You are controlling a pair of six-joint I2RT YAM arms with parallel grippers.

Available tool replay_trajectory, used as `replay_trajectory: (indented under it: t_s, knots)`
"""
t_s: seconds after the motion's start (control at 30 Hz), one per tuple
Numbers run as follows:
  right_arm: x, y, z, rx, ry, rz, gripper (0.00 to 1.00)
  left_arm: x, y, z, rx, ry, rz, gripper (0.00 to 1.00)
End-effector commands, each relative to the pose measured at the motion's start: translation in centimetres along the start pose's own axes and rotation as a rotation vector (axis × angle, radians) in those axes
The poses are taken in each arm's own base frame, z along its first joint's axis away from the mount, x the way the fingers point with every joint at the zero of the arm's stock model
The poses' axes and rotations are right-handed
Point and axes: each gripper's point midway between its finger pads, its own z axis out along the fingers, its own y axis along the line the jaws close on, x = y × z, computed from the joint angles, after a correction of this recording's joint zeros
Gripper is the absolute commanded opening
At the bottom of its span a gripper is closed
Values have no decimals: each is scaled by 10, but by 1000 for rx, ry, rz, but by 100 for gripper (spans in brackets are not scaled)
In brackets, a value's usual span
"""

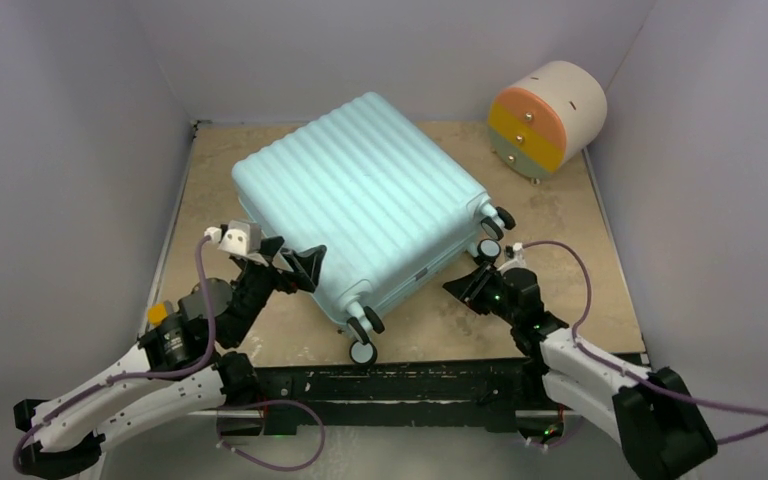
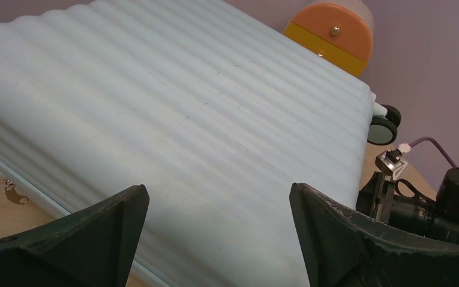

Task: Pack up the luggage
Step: Zip the luggage at the center of the board.

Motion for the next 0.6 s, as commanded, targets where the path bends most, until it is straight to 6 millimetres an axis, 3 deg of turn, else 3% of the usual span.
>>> replay_trajectory:
  t_s: [0.0, 0.57]
  knots:
    - [-34, 27, 18, -82, -134, 21, 36, -14, 6, -4, -25, -32, -1, 92]
    - [-74, 59, 93, -117, -182, -21, 28, -22, 25, -20, -79, -81, -24, 92]
